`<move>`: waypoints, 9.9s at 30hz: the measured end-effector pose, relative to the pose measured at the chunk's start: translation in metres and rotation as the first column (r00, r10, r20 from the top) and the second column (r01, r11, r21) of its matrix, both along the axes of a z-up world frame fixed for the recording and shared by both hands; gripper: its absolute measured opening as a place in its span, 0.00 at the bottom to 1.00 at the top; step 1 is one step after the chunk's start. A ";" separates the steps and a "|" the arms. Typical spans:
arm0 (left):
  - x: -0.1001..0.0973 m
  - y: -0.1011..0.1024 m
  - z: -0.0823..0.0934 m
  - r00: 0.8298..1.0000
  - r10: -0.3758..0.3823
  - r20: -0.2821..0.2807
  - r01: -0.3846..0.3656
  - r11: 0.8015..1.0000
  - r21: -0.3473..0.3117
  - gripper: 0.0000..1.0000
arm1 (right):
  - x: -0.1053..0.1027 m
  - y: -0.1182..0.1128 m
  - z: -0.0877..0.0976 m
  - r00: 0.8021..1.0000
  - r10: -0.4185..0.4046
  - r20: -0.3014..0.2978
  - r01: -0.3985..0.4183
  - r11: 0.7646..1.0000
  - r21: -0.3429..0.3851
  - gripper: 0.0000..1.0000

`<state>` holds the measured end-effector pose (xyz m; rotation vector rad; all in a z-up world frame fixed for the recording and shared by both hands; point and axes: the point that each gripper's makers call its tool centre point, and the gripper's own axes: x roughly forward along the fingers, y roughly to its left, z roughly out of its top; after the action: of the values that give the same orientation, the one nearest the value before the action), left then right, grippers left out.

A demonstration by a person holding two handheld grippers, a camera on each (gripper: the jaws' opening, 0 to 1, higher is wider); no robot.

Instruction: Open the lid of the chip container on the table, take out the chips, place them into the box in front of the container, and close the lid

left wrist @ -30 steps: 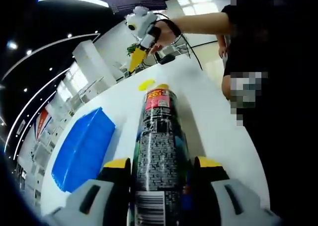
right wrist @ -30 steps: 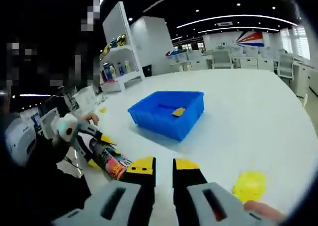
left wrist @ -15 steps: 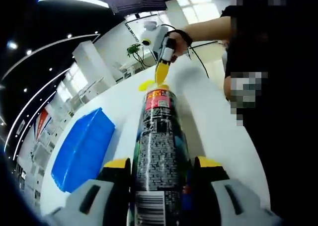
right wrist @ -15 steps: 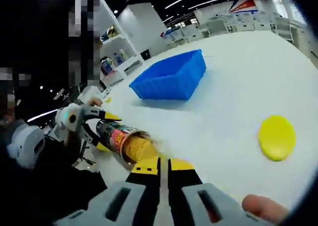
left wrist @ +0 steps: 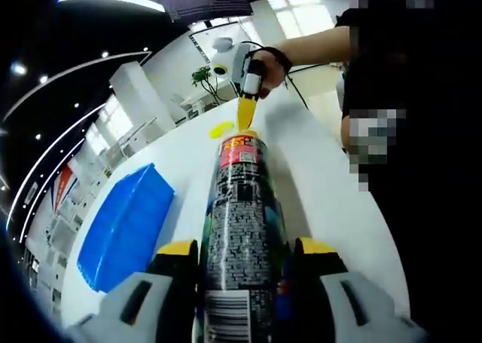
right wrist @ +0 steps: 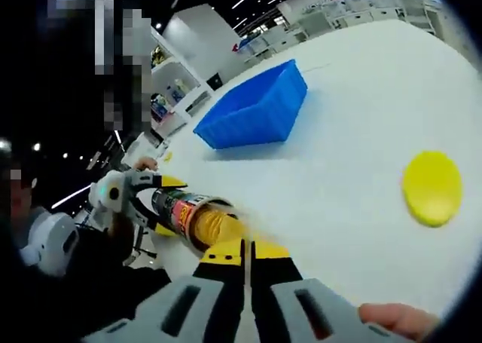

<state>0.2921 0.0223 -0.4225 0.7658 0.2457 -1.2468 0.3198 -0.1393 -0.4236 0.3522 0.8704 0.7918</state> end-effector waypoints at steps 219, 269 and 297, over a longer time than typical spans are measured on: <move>0.008 -0.023 0.046 0.977 -0.081 -0.197 -0.081 0.714 -0.696 0.52 | 0.099 -0.144 0.020 0.458 -0.451 0.766 0.700 0.714 0.001 0.84; 0.007 -0.025 0.046 0.978 -0.079 -0.194 -0.081 0.712 -0.697 0.53 | 0.100 -0.141 -0.020 0.575 -0.405 0.711 0.701 0.692 -0.173 0.68; 0.007 -0.026 0.045 0.978 -0.082 -0.192 -0.078 0.712 -0.698 0.53 | 0.098 -0.143 -0.021 0.576 -0.420 0.701 0.708 0.685 -0.171 0.50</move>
<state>0.2988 -0.0035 -0.3776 -0.0405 -0.0765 -1.2919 0.4180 -0.2818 -0.4447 -0.0520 0.2325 0.0264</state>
